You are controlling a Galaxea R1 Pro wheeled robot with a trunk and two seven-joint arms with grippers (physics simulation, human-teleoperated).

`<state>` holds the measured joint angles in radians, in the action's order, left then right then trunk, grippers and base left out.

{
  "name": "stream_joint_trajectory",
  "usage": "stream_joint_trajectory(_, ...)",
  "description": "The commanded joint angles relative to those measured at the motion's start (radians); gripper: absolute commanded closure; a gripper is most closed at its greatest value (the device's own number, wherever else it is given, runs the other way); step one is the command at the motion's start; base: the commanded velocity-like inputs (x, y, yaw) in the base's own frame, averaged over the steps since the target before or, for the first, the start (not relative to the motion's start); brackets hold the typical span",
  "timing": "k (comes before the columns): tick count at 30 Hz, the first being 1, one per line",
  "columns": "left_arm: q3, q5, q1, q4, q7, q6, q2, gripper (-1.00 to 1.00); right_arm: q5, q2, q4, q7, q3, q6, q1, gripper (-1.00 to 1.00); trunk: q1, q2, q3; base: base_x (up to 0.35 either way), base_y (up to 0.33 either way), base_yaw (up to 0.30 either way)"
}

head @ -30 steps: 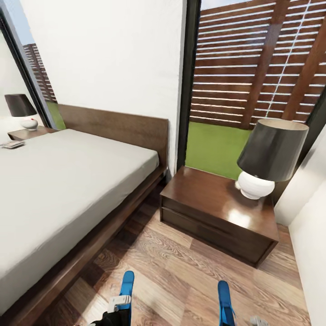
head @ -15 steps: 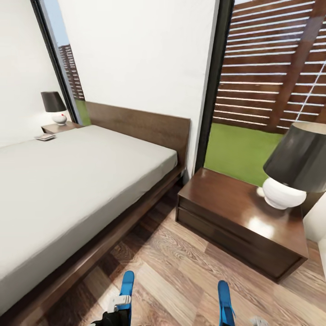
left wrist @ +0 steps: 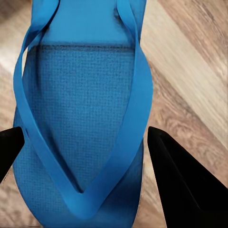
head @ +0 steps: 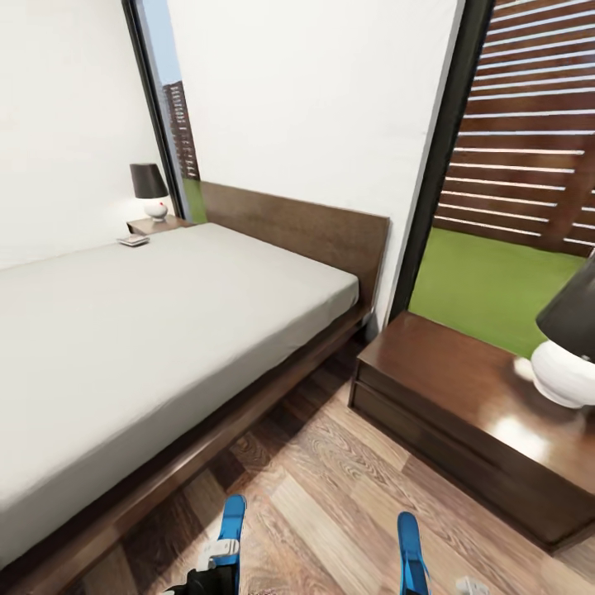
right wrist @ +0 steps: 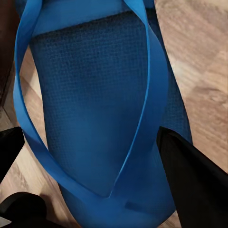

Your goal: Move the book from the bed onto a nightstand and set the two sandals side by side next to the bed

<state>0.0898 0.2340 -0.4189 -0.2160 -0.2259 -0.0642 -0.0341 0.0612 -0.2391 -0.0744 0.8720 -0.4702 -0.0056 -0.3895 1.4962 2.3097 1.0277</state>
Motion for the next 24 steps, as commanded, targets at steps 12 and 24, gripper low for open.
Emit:
stream_joint_trajectory(12,0.008,0.01,-0.001,0.002,-0.001,-0.004,0.0,1.0,0.006,0.0,0.0,0.003,-0.007,-0.001,0.0,1.0,0.0,0.0,0.005,0.0,-0.035,0.28)
stream_joint_trajectory(24,0.008,0.01,-0.001,0.002,-0.001,-0.004,0.0,1.0,0.006,0.0,0.0,0.002,-0.007,-0.001,0.0,1.0,0.0,0.0,0.009,0.0,0.0,0.28)
